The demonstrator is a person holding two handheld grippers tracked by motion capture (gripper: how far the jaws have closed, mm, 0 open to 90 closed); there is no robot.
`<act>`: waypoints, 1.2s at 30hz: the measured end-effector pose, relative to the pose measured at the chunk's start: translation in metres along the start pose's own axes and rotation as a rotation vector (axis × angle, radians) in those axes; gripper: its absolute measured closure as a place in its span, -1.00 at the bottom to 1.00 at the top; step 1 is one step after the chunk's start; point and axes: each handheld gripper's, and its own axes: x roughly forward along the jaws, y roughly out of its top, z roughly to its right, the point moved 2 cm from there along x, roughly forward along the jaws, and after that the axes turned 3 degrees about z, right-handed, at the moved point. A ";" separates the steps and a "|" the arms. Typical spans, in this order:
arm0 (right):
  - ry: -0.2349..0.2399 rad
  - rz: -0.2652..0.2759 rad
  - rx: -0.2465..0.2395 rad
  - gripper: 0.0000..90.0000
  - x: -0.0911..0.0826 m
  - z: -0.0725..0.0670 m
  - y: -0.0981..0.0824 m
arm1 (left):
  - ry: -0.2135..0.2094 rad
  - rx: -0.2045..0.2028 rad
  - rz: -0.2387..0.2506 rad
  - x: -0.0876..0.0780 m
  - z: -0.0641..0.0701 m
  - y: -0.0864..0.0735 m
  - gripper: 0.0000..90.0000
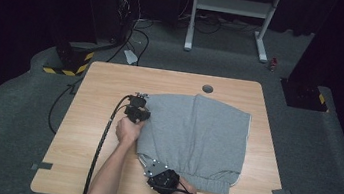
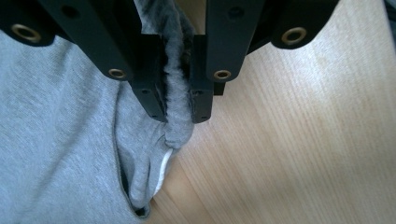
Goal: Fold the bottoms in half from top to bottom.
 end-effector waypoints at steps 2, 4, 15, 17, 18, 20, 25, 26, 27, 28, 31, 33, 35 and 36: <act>0.006 0.006 0.006 0.76 -0.002 0.000 -0.002 | -0.011 0.009 0.001 -0.003 0.000 0.000 0.89; 0.007 0.010 0.006 0.76 -0.004 0.000 -0.002 | -0.025 0.009 0.014 -0.007 0.000 0.002 0.90; 0.012 0.056 0.011 0.76 -0.024 0.004 0.002 | -0.074 0.027 0.125 -0.051 -0.003 0.019 0.91; 0.013 0.059 0.012 0.76 -0.028 0.005 0.004 | -0.075 0.032 0.142 -0.058 -0.004 0.022 0.91; 0.013 0.062 0.015 0.76 -0.030 0.005 0.005 | -0.076 0.034 0.146 -0.060 -0.004 0.023 0.91; 0.019 0.068 0.016 0.76 -0.033 0.006 0.007 | -0.084 0.026 0.160 -0.066 -0.006 0.023 0.91; 0.032 0.088 0.012 0.77 -0.040 0.005 0.015 | -0.067 0.018 0.166 -0.076 -0.016 0.023 0.91; 0.038 0.091 0.016 0.77 -0.041 0.005 0.017 | -0.063 0.015 0.166 -0.079 -0.019 0.022 0.91; 0.057 0.099 0.013 0.77 -0.042 0.004 0.022 | -0.060 0.013 0.169 -0.082 -0.021 0.022 0.91; 0.057 0.099 0.013 0.77 -0.042 0.004 0.022 | -0.056 0.013 0.173 -0.086 -0.024 0.022 0.91; 0.079 0.110 0.000 0.77 -0.043 0.003 0.029 | -0.048 -0.004 0.185 -0.098 -0.033 0.021 0.91; 0.092 0.122 -0.005 0.77 -0.045 0.001 0.035 | -0.045 -0.019 0.196 -0.107 -0.039 0.020 0.91; 0.103 0.140 -0.010 0.77 -0.048 0.000 0.042 | -0.051 -0.041 0.207 -0.119 -0.045 0.022 0.91; 0.109 0.152 -0.015 0.77 -0.051 0.000 0.047 | -0.074 -0.065 0.224 -0.124 -0.046 0.023 0.92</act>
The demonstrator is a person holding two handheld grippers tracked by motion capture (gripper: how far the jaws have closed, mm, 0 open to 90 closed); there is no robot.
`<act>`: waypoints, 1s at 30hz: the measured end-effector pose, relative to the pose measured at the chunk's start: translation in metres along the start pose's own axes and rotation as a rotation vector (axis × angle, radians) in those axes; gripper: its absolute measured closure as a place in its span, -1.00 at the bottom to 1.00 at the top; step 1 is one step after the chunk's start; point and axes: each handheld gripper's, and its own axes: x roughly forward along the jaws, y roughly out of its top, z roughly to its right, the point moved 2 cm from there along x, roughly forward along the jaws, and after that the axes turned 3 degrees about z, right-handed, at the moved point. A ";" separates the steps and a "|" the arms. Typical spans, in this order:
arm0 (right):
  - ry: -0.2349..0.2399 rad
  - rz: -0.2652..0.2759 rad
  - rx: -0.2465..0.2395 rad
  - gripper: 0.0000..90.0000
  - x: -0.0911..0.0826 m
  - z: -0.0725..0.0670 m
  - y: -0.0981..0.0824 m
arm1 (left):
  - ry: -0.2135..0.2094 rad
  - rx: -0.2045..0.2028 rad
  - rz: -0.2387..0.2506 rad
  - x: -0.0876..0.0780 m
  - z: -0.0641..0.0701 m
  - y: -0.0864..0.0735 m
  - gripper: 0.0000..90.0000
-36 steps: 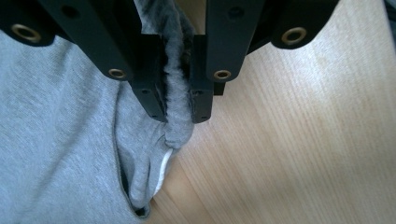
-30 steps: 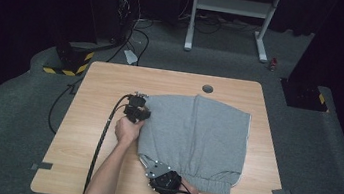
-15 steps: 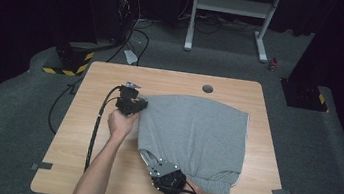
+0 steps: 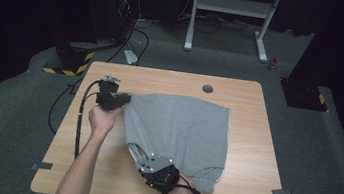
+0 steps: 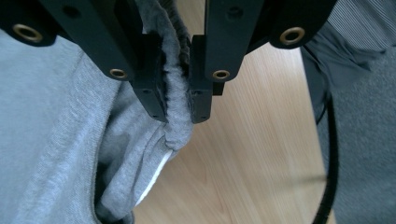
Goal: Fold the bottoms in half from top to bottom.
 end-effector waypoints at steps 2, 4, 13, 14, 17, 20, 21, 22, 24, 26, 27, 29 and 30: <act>-0.003 0.049 -0.006 0.77 -0.009 0.000 0.007 | -0.017 -0.038 0.029 -0.011 -0.001 0.008 0.92; -0.005 0.074 0.000 0.77 -0.012 0.000 0.008 | -0.003 -0.017 0.031 -0.017 0.005 0.015 0.92; -0.030 0.151 0.083 0.77 -0.034 0.017 -0.013 | -0.020 0.089 0.024 0.006 0.048 0.033 0.92; -0.038 0.159 0.088 0.77 -0.036 0.019 -0.015 | -0.023 0.100 0.020 0.009 0.052 0.034 0.92; -0.062 0.160 0.106 0.77 -0.043 0.022 -0.023 | -0.043 0.122 0.029 0.017 0.069 0.039 0.92; -0.082 0.162 0.114 0.77 -0.048 0.026 -0.029 | -0.047 0.157 0.035 0.023 0.081 0.044 0.92; -0.088 0.163 0.120 0.77 -0.050 0.027 -0.031 | -0.052 0.167 0.039 0.024 0.086 0.046 0.92; -0.095 0.164 0.121 0.77 -0.052 0.028 -0.034 | -0.055 0.174 0.040 0.025 0.089 0.047 0.92; -0.105 0.164 0.132 0.77 -0.055 0.029 -0.038 | -0.066 0.182 0.053 0.027 0.095 0.048 0.92; -0.117 0.173 0.145 0.76 -0.058 0.031 -0.042 | -0.081 0.173 0.070 0.028 0.099 0.050 0.92; -0.118 0.180 0.156 0.76 -0.059 0.032 -0.044 | -0.093 0.162 0.073 0.030 0.102 0.050 0.92; -0.121 0.193 0.174 0.76 -0.063 0.035 -0.049 | -0.099 0.159 0.075 0.033 0.105 0.050 0.92; -0.121 0.193 0.174 0.76 -0.063 0.035 -0.049 | -0.099 0.162 0.075 0.034 0.107 0.051 0.92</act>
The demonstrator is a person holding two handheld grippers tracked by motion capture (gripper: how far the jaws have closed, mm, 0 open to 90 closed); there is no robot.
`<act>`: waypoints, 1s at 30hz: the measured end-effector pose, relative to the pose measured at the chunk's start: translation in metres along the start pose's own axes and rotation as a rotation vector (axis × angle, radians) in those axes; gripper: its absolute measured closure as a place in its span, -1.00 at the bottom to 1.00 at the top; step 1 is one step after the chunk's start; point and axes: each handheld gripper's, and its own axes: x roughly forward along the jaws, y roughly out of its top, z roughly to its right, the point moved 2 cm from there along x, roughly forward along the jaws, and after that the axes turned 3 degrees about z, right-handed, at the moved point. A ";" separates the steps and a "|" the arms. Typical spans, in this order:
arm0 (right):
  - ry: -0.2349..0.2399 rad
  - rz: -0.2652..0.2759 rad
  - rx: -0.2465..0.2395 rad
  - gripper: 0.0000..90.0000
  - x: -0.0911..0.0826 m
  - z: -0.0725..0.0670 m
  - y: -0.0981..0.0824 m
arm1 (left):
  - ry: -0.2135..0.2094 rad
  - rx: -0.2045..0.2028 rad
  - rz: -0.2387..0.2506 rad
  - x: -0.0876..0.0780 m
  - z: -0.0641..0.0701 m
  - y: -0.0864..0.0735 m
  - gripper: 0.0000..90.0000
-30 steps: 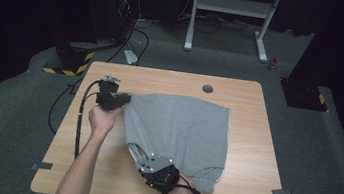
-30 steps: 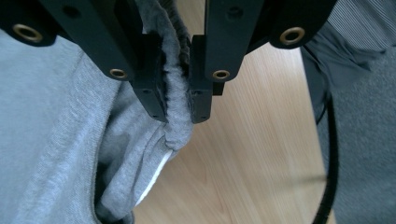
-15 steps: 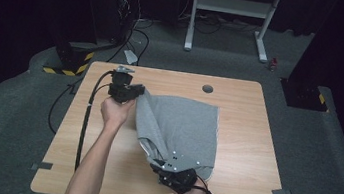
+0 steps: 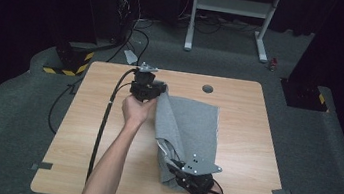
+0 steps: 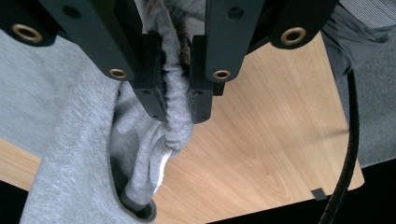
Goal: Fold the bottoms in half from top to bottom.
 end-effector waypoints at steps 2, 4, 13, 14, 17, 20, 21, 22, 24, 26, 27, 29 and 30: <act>-0.007 0.001 0.005 0.76 -0.001 0.002 -0.003 | -0.002 0.007 0.001 0.003 0.004 0.000 0.92; -0.017 -0.005 0.013 0.76 -0.002 0.005 -0.008 | -0.005 0.014 -0.002 0.006 0.007 0.000 0.92; -0.042 -0.001 0.055 0.76 -0.012 0.015 -0.029 | -0.029 0.050 -0.009 0.024 0.027 0.001 0.91; -0.042 -0.001 0.055 0.76 -0.012 0.015 -0.029 | -0.030 0.059 -0.012 0.025 0.030 0.002 0.91; -0.045 0.003 0.075 0.75 -0.014 0.019 -0.037 | -0.035 0.086 -0.016 0.030 0.039 0.005 0.91; -0.048 0.004 0.093 0.75 -0.017 0.020 -0.042 | -0.048 0.112 -0.010 0.035 0.050 0.006 0.91; -0.050 0.004 0.095 0.75 -0.019 0.020 -0.044 | -0.049 0.119 -0.013 0.037 0.053 0.005 0.91; -0.053 0.005 0.098 0.75 -0.020 0.020 -0.046 | -0.053 0.120 -0.015 0.040 0.056 0.004 0.91; -0.058 -0.003 0.103 0.74 -0.021 0.020 -0.050 | -0.063 0.120 -0.018 0.046 0.060 0.002 0.91; -0.064 -0.012 0.108 0.74 -0.022 0.020 -0.056 | -0.082 0.109 -0.020 0.052 0.063 -0.002 0.91; -0.067 -0.018 0.110 0.74 -0.022 0.021 -0.058 | -0.083 0.108 -0.025 0.055 0.065 -0.004 0.90; -0.075 -0.036 0.106 0.74 -0.021 0.021 -0.063 | -0.077 0.115 -0.038 0.062 0.067 -0.009 0.90; -0.076 -0.044 0.102 0.74 -0.020 0.021 -0.066 | -0.080 0.114 -0.040 0.065 0.068 -0.011 0.90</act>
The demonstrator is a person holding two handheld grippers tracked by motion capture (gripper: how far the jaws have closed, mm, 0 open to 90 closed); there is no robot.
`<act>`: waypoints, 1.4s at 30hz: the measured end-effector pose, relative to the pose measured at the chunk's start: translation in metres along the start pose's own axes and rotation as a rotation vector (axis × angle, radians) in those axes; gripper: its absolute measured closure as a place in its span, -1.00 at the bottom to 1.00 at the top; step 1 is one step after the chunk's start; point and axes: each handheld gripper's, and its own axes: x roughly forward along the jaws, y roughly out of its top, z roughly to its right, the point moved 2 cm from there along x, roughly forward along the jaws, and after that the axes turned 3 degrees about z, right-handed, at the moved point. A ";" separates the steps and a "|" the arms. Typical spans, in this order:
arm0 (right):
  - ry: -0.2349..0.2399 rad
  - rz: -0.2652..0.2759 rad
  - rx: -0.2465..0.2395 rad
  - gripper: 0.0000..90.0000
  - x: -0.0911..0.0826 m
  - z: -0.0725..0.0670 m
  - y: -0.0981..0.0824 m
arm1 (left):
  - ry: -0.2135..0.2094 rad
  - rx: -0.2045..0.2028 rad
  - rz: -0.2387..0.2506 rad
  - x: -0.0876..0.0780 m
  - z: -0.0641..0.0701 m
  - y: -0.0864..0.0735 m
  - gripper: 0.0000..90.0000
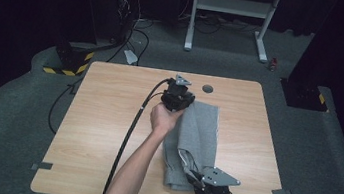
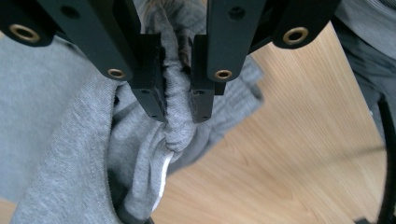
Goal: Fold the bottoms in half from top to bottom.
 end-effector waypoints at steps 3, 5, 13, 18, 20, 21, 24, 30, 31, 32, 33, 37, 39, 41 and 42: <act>-0.008 -0.033 -0.003 0.73 0.002 0.001 -0.007 | -0.001 -0.008 0.001 0.008 0.002 -0.007 0.90; -0.011 -0.038 -0.009 0.73 0.002 0.002 -0.008 | 0.002 -0.015 -0.007 0.013 0.003 -0.011 0.90; -0.019 -0.095 -0.032 0.73 0.006 0.002 -0.013 | 0.000 -0.040 -0.037 0.027 0.001 -0.029 0.88; 0.000 -0.091 -0.018 0.66 0.006 0.004 -0.013 | 0.001 -0.021 -0.081 0.031 -0.002 -0.034 0.72; 0.000 -0.102 -0.037 0.58 0.007 0.003 -0.013 | 0.003 -0.017 -0.089 0.029 -0.004 -0.035 0.65; -0.003 -0.107 -0.046 0.54 0.007 0.002 -0.013 | 0.002 -0.025 -0.090 0.028 -0.005 -0.036 0.60; 0.000 -0.105 -0.048 0.37 0.009 0.000 -0.011 | 0.002 -0.048 -0.083 0.024 -0.008 -0.038 0.37; -0.018 -0.067 -0.070 0.15 0.006 -0.004 -0.007 | 0.011 -0.014 -0.099 0.006 -0.007 -0.041 0.06; -0.019 -0.066 -0.069 0.13 0.004 -0.004 -0.007 | 0.011 -0.005 -0.106 0.000 -0.007 -0.042 0.03; -0.018 -0.058 -0.069 0.12 0.002 -0.004 -0.006 | 0.012 0.003 -0.108 -0.004 -0.007 -0.043 0.00; -0.016 -0.054 -0.066 0.11 0.001 -0.003 -0.005 | 0.010 0.003 -0.103 -0.009 -0.008 -0.046 -0.02; -0.008 -0.032 -0.048 0.09 -0.005 0.002 -0.001 | 0.016 -0.005 -0.102 -0.028 -0.014 -0.063 -0.08; -0.001 -0.027 -0.032 0.09 -0.005 0.005 0.001 | 0.023 -0.027 -0.110 -0.033 -0.019 -0.074 -0.10; 0.011 -0.018 -0.015 0.09 -0.005 0.007 0.002 | 0.022 -0.051 -0.109 -0.037 -0.022 -0.082 -0.11; 0.018 -0.013 -0.005 0.09 -0.005 0.007 0.003 | 0.014 -0.066 -0.112 -0.040 -0.022 -0.087 -0.12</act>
